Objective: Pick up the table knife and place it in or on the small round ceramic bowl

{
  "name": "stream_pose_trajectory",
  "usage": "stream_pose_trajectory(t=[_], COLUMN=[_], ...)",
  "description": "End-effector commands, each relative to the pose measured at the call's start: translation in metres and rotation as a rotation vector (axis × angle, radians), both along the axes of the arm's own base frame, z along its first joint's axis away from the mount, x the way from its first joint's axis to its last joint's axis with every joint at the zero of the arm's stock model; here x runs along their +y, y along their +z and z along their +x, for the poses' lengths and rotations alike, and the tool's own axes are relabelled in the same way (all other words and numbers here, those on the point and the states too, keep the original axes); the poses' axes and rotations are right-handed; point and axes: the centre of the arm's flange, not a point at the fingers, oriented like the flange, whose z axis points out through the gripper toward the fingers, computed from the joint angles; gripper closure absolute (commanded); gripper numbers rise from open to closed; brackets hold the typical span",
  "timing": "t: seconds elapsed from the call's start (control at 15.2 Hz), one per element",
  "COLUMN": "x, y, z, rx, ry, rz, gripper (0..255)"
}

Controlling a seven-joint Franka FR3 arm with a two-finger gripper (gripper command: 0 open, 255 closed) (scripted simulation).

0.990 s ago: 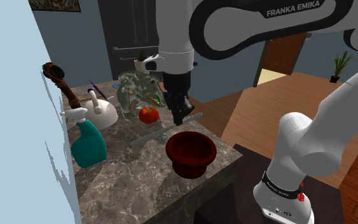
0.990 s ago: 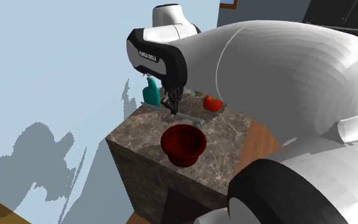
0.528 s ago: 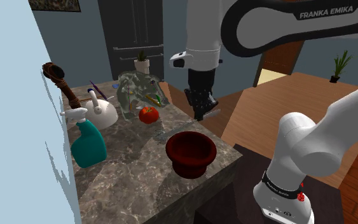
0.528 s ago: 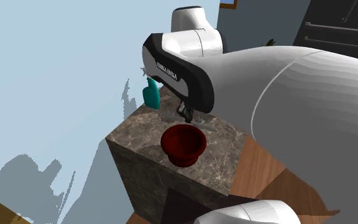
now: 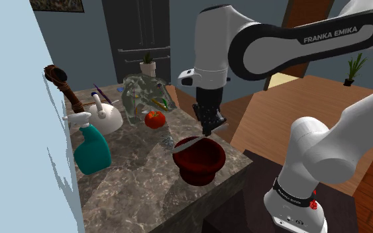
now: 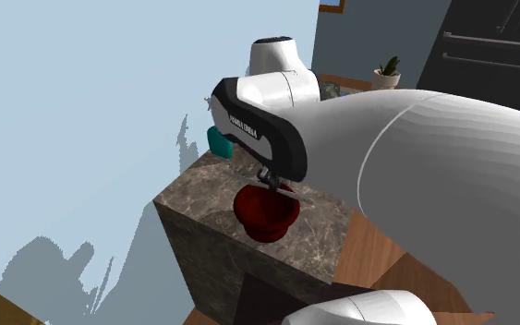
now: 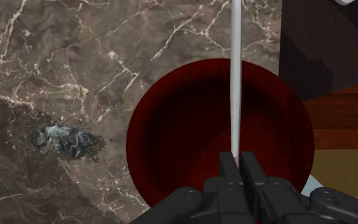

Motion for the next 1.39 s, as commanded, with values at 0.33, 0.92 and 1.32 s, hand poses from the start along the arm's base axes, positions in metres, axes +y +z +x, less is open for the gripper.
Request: stream_pose_trajectory(t=[0.33, 0.92, 1.32], x=[0.0, 0.0, 0.0], y=[-0.037, -0.046, -0.046], z=[0.0, 0.0, 0.0], rx=[-0.001, 0.0, 0.0], ry=[0.0, 0.0, 0.0], rz=[0.0, 0.0, 0.0], gripper=[255, 255, 0])
